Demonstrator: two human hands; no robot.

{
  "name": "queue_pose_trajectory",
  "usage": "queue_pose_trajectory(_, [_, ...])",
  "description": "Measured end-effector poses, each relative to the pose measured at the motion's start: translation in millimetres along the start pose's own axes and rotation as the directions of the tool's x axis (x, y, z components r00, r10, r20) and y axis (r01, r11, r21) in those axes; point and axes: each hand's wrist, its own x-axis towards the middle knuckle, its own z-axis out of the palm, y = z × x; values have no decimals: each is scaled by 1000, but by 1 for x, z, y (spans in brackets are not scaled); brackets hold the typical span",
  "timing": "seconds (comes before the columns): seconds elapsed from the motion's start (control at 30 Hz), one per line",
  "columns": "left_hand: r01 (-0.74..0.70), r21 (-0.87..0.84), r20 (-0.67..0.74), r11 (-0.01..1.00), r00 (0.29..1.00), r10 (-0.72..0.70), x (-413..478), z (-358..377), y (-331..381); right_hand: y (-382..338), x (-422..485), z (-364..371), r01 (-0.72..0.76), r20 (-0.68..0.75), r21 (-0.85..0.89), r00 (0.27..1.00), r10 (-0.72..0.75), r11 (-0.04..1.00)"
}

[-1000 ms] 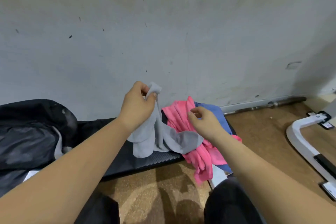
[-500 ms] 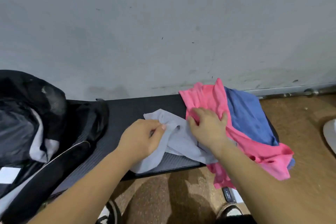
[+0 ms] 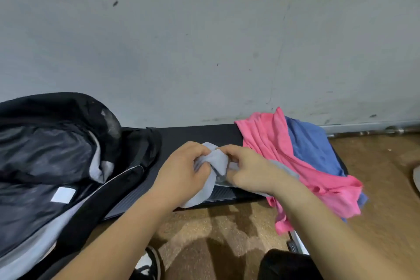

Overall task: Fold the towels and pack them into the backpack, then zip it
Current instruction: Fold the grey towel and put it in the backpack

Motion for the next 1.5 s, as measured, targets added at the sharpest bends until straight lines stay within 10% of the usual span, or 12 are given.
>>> queue_pose_trajectory(0.2, [-94, -218, -32, 971, 996, 89, -53, -67, 50, -65, -63, 0, 232, -352, 143, 920, -170, 962])
queue_pose_trajectory(0.6, [70, -359, -259, 931, 951, -171, -35, -107, 48, -100, -60, -7, 326, -365, 387, 913, -182, 863])
queue_pose_trajectory(1.0, [74, 389, 143, 918, 980, -140, -2, -23, -62, -39, 40, 38, 149, -454, 264, 891, -14, 953])
queue_pose_trajectory(1.37, [-76, 675, 130, 734, 991, -16, 0, 3, -62, -21, 46, 32, 143, -504, 204, 863, -22, 968])
queue_pose_trajectory(1.5, [-56, 457, 73, 887, 997, 26, -3, -8, -72, -13, 45, 29, 127, -499, 121, 865, -50, 984])
